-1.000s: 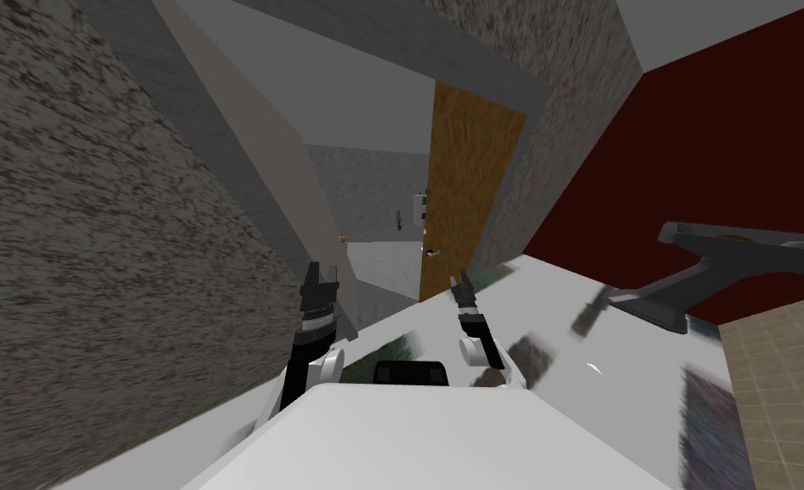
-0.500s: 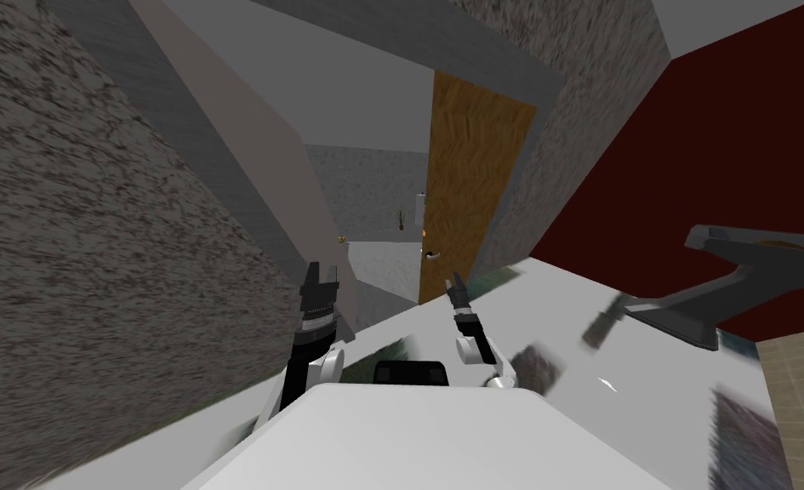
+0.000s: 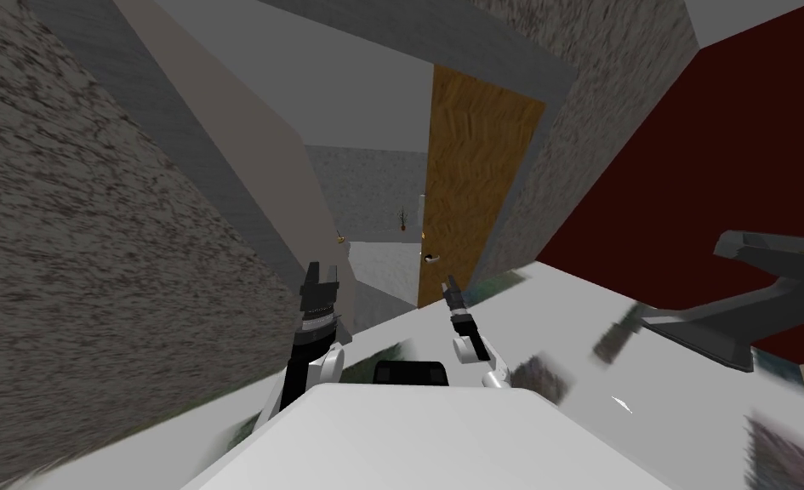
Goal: Push the door open
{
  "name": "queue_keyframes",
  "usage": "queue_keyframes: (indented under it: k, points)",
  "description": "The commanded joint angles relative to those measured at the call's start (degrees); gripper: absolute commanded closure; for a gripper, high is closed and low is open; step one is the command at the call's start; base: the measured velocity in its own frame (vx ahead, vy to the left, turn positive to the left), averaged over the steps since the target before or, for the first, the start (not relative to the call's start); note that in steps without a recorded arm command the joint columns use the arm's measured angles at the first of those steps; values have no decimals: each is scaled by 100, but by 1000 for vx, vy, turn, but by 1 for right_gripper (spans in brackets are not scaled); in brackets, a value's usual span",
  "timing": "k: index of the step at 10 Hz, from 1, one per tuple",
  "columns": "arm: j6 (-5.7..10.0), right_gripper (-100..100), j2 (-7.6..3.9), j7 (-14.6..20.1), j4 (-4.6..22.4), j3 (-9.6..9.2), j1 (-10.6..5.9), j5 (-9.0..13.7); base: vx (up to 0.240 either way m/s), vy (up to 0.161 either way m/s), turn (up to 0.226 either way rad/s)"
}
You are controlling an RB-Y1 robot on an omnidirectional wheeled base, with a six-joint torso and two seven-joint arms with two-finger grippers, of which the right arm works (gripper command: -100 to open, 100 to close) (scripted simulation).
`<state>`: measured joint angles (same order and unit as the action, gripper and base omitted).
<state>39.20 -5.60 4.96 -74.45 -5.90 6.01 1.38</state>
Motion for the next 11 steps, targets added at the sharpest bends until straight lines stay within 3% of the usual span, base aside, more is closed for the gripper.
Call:
queue_keyframes:
  k: [1, 3, 9, 11]
  points:
    - [59, -100, -8, 12, 286, -38, -108, -13, 82, -94, 76]
    - [92, -100, -10, 21, 479, -59, -184, -20, 63, -88, 37]
    - [279, -100, -13, 74, 1520, -176, -613, -63, 66, -86, 56]
    - [307, -100, -11, 81, 1676, -194, -677, -69, 55, -60, 32]
